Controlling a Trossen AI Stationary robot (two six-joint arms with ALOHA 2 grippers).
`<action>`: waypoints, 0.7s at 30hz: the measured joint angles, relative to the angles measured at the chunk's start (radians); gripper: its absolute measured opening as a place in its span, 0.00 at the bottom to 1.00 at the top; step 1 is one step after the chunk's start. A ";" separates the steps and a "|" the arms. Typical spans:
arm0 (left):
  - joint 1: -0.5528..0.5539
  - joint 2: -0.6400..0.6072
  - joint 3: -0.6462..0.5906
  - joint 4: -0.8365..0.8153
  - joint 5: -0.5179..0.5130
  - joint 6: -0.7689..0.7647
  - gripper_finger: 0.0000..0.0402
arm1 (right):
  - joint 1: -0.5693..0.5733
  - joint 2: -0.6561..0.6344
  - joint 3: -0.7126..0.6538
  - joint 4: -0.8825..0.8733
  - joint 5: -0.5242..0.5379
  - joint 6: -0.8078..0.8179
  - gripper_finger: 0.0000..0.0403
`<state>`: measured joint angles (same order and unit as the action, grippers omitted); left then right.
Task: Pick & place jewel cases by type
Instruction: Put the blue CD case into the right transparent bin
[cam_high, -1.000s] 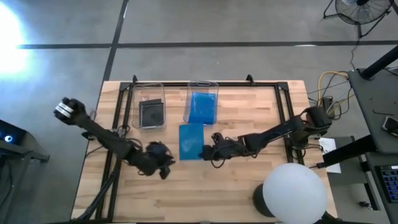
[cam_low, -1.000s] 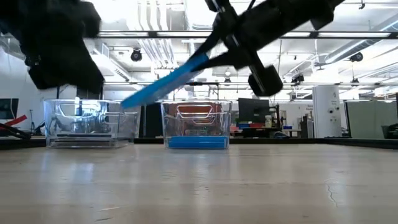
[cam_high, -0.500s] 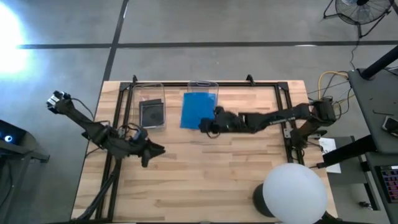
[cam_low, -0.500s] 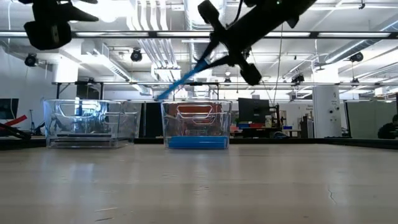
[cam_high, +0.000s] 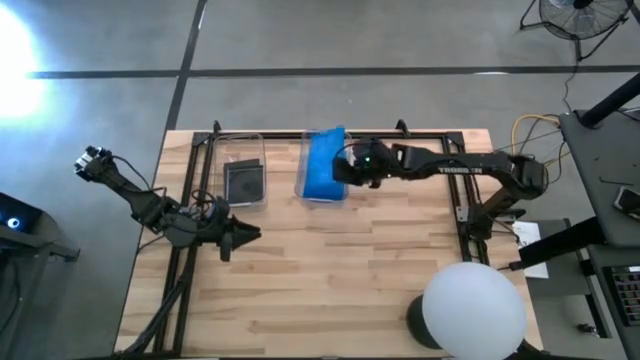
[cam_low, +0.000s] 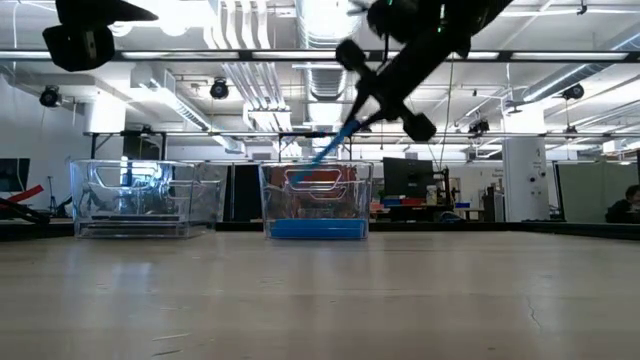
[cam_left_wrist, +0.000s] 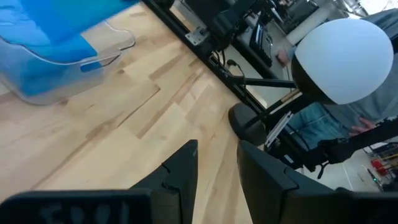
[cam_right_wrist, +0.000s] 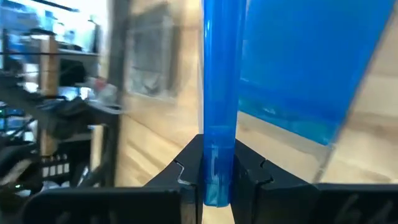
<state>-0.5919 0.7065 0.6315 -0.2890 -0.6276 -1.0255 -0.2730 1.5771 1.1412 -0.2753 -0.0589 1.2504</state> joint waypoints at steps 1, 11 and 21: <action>0.000 0.001 0.000 0.000 -0.002 -0.002 0.23 | -0.010 0.011 -0.010 0.002 -0.017 0.008 0.09; 0.001 0.001 0.001 0.081 -0.053 -0.002 0.23 | -0.047 0.121 -0.055 0.186 -0.073 0.054 0.10; 0.001 0.007 0.001 0.082 -0.035 -0.076 0.23 | -0.033 0.182 -0.043 0.181 -0.039 0.090 0.32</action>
<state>-0.5914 0.7131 0.6323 -0.2075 -0.6630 -1.1018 -0.3060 1.7588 1.0982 -0.0941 -0.0984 1.3401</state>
